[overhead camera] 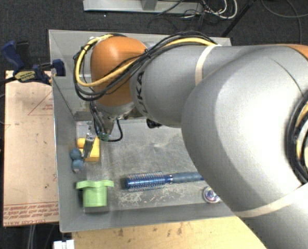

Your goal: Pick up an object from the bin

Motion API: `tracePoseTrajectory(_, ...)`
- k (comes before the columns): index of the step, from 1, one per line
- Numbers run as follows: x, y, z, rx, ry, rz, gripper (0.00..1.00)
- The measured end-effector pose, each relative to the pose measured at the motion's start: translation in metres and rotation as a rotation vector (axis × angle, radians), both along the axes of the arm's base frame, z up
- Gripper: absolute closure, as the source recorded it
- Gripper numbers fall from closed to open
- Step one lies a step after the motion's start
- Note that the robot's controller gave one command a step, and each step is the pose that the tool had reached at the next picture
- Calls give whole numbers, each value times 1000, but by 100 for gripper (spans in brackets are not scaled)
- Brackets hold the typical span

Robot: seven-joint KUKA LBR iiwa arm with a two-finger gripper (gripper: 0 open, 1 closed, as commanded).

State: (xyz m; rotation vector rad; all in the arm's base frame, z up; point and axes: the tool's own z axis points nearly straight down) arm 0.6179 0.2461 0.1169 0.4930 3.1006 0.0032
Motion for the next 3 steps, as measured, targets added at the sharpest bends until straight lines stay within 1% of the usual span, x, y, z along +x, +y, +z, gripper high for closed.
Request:
tracePoseTrajectory(1,-8,-7,-41,-6,-5,-150,0)
tracePoseTrajectory(2,-5,-9,-39,-4,-3,-149,0)
tracePoseTrajectory(3,-4,-9,-38,-2,-8,-149,100)
